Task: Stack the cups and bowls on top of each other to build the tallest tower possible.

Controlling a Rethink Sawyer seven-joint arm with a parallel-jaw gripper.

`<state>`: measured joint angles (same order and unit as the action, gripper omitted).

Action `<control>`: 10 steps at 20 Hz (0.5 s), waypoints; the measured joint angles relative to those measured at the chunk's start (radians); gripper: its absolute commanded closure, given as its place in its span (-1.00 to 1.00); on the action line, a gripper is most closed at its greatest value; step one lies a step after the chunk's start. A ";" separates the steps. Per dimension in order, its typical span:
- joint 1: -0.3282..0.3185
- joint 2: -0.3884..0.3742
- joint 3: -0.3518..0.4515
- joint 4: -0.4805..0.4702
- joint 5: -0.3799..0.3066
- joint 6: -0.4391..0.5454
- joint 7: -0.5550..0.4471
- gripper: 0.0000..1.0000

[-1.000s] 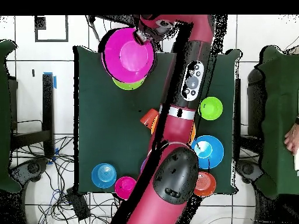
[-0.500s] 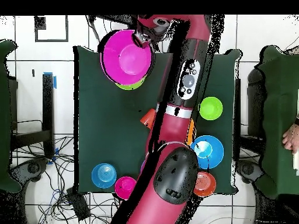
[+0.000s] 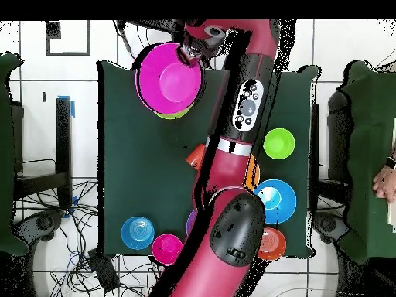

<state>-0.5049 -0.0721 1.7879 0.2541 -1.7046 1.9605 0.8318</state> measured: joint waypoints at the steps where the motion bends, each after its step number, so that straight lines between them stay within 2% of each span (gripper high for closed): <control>1: -0.003 0.008 0.021 -0.002 -0.025 0.000 0.000 1.00; 4: -0.011 0.026 0.065 -0.005 -0.077 0.000 0.000 1.00; 5: -0.017 0.040 0.100 -0.006 -0.116 0.000 0.000 1.00; 8: -0.030 0.065 0.159 -0.009 -0.178 0.000 0.000 1.00; 10: -0.036 0.075 0.182 -0.009 -0.201 0.000 0.000 1.00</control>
<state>-0.5407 0.0032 1.9703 0.2454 -1.9060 1.9601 0.8318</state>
